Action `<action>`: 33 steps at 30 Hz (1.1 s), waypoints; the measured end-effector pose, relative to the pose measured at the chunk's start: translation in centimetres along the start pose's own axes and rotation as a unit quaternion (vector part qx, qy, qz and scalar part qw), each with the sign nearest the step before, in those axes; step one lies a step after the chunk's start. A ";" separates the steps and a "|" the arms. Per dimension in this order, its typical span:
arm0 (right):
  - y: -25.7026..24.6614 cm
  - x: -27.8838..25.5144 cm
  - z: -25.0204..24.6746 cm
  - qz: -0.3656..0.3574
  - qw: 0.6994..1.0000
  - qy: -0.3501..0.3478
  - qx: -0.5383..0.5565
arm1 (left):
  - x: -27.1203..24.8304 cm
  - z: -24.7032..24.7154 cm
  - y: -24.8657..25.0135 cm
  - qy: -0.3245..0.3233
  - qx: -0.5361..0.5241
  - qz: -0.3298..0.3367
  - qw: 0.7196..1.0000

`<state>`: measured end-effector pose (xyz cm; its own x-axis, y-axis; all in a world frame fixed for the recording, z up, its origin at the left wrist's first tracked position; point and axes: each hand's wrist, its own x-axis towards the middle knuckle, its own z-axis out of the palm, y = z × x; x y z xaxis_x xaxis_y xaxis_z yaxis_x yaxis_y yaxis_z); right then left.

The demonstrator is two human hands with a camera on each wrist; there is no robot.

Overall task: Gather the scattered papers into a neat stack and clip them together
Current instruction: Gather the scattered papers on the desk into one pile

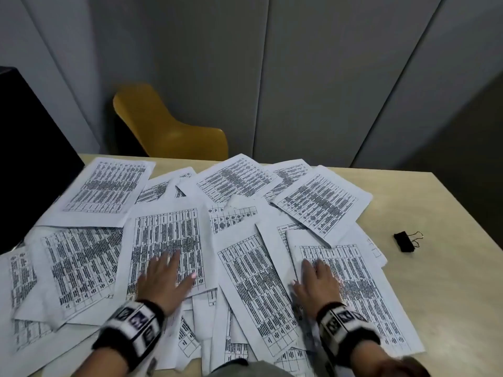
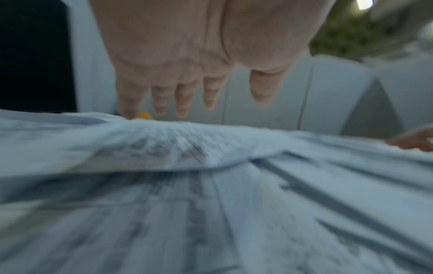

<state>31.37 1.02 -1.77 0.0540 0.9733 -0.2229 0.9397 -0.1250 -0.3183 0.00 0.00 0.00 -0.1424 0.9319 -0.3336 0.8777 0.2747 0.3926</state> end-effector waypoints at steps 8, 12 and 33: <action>-5.3 -0.7 1.3 -0.078 0.980 -0.183 -0.023 | -1.5 4.0 2.7 -0.141 0.104 0.060 0.983; -4.7 -1.0 0.5 -0.097 0.979 -0.101 0.146 | -2.8 3.0 1.6 -0.036 -0.122 0.108 0.986; 0.9 3.3 -2.4 0.072 0.984 -0.156 0.039 | -0.4 1.5 -0.3 0.012 -0.260 -0.095 0.961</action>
<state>33.23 4.62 -0.57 0.0667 0.8395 -0.5393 0.9002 -0.2837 -0.3304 0.53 -0.84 -1.29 -0.2929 0.8568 -0.4243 0.4890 0.5156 0.7036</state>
